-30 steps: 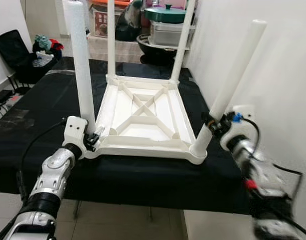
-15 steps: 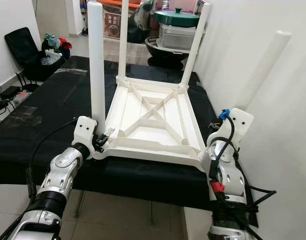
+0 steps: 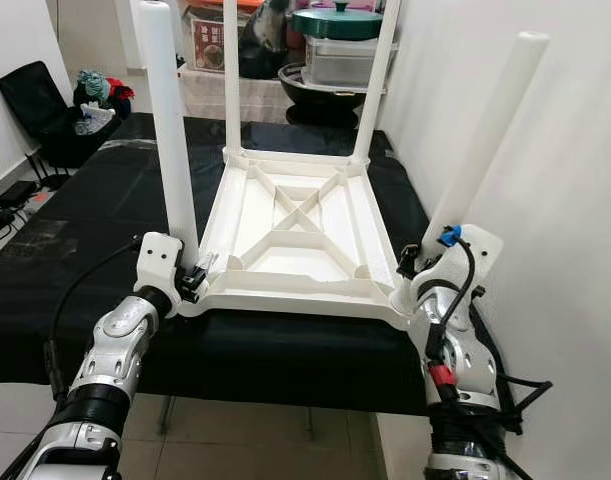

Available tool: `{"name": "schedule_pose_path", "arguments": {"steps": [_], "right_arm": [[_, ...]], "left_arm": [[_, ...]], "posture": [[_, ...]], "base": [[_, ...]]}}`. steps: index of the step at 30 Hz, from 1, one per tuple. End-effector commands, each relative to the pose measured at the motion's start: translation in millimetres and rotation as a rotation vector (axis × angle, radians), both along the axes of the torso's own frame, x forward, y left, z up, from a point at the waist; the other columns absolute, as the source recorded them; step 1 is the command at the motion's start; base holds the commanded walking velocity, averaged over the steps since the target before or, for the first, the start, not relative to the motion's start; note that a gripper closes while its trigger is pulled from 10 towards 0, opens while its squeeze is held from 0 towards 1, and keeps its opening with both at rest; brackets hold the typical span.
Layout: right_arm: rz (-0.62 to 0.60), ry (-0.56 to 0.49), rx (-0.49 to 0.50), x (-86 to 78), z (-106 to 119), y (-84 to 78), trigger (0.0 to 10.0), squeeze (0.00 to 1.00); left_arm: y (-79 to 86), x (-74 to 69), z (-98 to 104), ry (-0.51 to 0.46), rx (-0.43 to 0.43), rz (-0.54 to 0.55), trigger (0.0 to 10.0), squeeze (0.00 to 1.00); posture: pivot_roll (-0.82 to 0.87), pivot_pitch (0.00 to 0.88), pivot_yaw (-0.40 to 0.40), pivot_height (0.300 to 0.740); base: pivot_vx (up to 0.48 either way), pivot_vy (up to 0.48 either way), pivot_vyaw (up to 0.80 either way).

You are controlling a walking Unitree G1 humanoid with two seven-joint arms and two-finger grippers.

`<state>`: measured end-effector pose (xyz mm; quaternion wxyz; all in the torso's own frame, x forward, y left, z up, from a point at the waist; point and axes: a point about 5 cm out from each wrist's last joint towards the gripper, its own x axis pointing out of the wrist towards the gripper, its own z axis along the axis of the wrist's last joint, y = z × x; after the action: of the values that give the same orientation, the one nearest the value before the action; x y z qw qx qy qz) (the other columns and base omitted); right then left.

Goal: Building children table

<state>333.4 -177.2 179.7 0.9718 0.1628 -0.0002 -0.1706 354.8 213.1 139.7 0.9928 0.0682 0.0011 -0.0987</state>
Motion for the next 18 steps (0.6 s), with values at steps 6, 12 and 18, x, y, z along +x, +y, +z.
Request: {"name": "schedule_pose_path", "arguments": {"steps": [6,12,18], "right_arm": [[0.186,-0.096,-0.086,-30.5,2.3,-35.5,10.0,1.0],[0.36,-0.127,-0.137,-56.2,0.3,-31.4,10.0,1.0],[0.5,-0.057,-0.28,-74.7,-11.5,-26.6,10.0,1.0]], "left_arm": [[12.4,-2.4,-4.6,0.023,0.028,0.049,10.0,0.0],[10.6,-1.7,-5.1,0.026,0.028,0.044,10.0,0.0],[10.9,-1.6,-4.3,0.025,0.029,0.043,10.0,0.0]], "posture": [[0.01,0.0,-0.076,0.74],[0.0,0.0,-0.068,0.74],[0.0,0.0,-0.067,0.74]], "base": [[0.0,0.0,0.0],[0.0,0.0,0.0],[0.0,0.0,0.0]]}}
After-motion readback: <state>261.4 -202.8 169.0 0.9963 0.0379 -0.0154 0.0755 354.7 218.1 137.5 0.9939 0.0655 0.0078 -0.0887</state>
